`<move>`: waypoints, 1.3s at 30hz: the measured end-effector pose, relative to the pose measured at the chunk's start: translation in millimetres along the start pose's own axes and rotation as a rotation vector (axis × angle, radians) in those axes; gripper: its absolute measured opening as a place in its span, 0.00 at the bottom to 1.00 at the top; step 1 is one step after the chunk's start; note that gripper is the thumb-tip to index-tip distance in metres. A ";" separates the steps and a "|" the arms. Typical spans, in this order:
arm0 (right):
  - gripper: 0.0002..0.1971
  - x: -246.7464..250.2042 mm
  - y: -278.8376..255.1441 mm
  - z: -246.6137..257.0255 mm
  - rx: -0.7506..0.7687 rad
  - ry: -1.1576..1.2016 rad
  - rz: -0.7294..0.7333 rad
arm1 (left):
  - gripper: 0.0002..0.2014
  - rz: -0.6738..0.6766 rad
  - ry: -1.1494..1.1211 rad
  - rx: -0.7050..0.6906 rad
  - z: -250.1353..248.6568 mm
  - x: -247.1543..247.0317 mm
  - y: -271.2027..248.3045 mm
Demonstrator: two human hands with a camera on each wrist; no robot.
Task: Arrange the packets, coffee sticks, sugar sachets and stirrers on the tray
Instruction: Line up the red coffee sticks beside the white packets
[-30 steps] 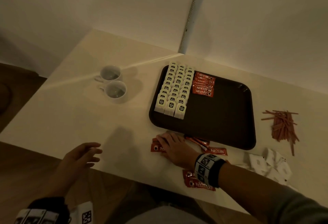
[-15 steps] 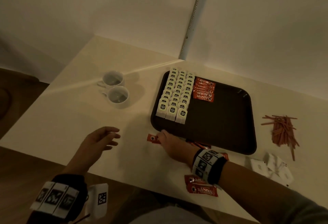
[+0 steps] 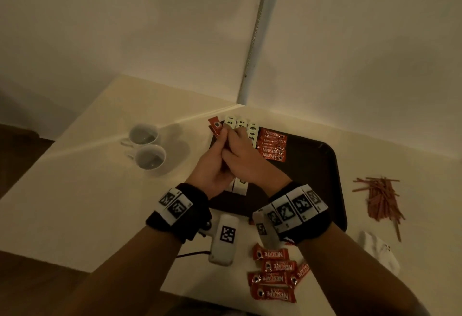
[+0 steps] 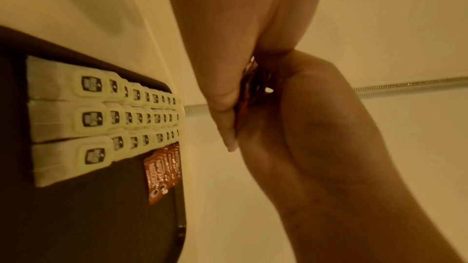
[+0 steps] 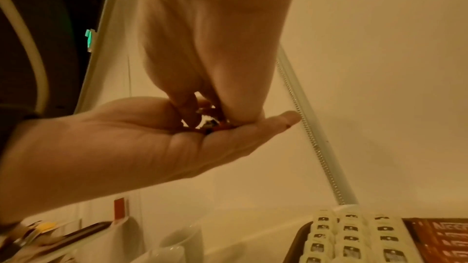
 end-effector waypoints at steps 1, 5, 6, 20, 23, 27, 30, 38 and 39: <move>0.24 3.2 -1.2 -3.9 -0.029 0.036 0.006 | 0.25 0.003 -0.018 0.007 0.8 -3.9 3.0; 0.17 26.1 -12.5 -18.4 -0.073 -0.012 0.002 | 0.21 -0.008 0.033 0.054 0.4 -11.7 12.2; 0.16 36.7 -15.2 -21.3 -0.067 -0.076 -0.028 | 0.19 -0.011 0.083 0.055 -1.0 -13.2 14.0; 0.28 92.8 -27.7 -43.7 0.018 0.111 -0.026 | 0.15 0.011 0.503 0.319 16.8 -38.6 34.5; 0.19 112.5 -32.5 -53.3 0.014 0.078 -0.236 | 0.12 0.012 0.559 0.277 14.1 -40.4 40.6; 0.10 122.9 -36.8 -71.0 -0.063 0.140 -0.371 | 0.08 -0.014 0.677 0.181 8.3 -38.2 45.4; 0.07 130.9 -43.9 -89.0 -0.166 0.282 -0.491 | 0.06 -0.107 0.784 0.007 -9.9 -31.8 47.2; 0.07 116.1 -37.0 -85.6 -0.166 0.481 -0.435 | 0.03 -0.243 0.741 -0.288 -38.2 -28.4 47.0; 0.08 115.3 -36.7 -85.1 -0.169 0.462 -0.434 | 0.04 -0.239 0.726 -0.296 -38.5 -29.7 46.6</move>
Point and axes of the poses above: each hand's wrist, its own y-axis towards the middle knuckle, its own x-axis out of the back of the hand, z = x × y, the point moved 9 cm from there along y, towards the middle knuckle, and after that the axes turned 7 degrees about x, right-handed, at the moved point
